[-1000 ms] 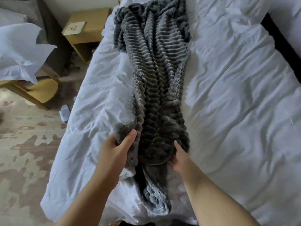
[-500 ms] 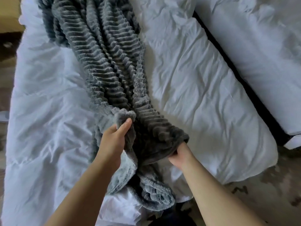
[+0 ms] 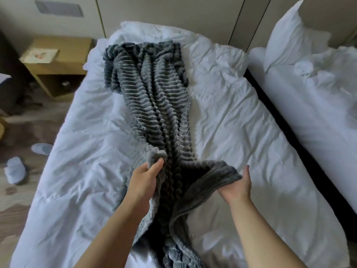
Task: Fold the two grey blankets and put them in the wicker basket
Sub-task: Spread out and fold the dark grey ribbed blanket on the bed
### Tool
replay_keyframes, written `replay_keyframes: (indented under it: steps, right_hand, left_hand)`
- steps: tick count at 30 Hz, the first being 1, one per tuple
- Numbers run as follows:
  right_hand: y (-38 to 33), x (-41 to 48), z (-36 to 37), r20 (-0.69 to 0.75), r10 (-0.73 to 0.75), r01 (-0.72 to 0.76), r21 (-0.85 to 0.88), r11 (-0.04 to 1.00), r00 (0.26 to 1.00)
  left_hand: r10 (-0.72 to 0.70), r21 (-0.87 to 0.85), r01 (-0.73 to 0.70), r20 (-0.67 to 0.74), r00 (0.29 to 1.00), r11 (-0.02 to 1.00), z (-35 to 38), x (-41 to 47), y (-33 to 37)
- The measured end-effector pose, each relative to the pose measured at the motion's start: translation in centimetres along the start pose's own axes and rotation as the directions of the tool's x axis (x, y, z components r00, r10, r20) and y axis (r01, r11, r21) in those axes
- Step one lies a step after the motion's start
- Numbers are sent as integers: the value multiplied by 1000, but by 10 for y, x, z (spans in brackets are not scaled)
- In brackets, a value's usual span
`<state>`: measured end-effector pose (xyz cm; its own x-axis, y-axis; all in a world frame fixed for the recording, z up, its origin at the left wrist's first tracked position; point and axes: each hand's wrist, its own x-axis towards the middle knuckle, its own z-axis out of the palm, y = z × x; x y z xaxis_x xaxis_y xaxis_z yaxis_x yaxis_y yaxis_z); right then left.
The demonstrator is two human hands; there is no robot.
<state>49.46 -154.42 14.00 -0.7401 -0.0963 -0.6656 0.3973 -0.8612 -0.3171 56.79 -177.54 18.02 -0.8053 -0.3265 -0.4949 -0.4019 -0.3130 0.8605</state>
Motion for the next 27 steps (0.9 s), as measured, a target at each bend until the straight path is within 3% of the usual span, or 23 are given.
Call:
replay_keyframes:
  steps: [3,5,8,11,13,14,16,17,21,25,27]
  right_hand:
    - [-37,1,27,26,-19,24,-225,974,999]
    - [-87,-27,59,101,-140,159,-205,966,985]
    - [-188,-77,105,158,-520,534,-59,843,839]
    - [-233,-127,156,267,-638,661,4,751,723]
    - [-206,-149,178,393,-635,741,-243,626,665]
    - [-181,-156,183,468,-569,737,-429,522,676]
    - [-137,-149,173,481,-400,615,-706,352,780]
    - [-121,-143,163,435,-386,558,-771,307,814]
    - [-97,-127,129,344,-546,559,-775,294,764]
    - [-93,-129,131,302,-578,615,-626,480,758]
    - [-92,-134,139,267,-708,716,-520,466,654]
  left_hand:
    - [74,10,-74,-59,995,997,20,-19,22]
    - [168,2,-168,-71,983,986,36,-29,60]
    - [382,-93,-386,-55,922,918,65,-44,142]
    - [555,-192,-553,-47,830,811,101,-64,203]
    - [575,-174,-569,-15,818,804,128,-73,210]
    - [566,-135,-560,6,824,817,142,-75,205]
    - [512,-64,-509,51,857,858,164,-77,184]
    - [487,-43,-485,73,870,873,171,-77,171]
    - [463,95,-465,35,885,880,168,-68,128]
    - [443,180,-429,-43,896,885,149,-63,109]
    - [439,161,-425,-62,897,891,145,-63,108]
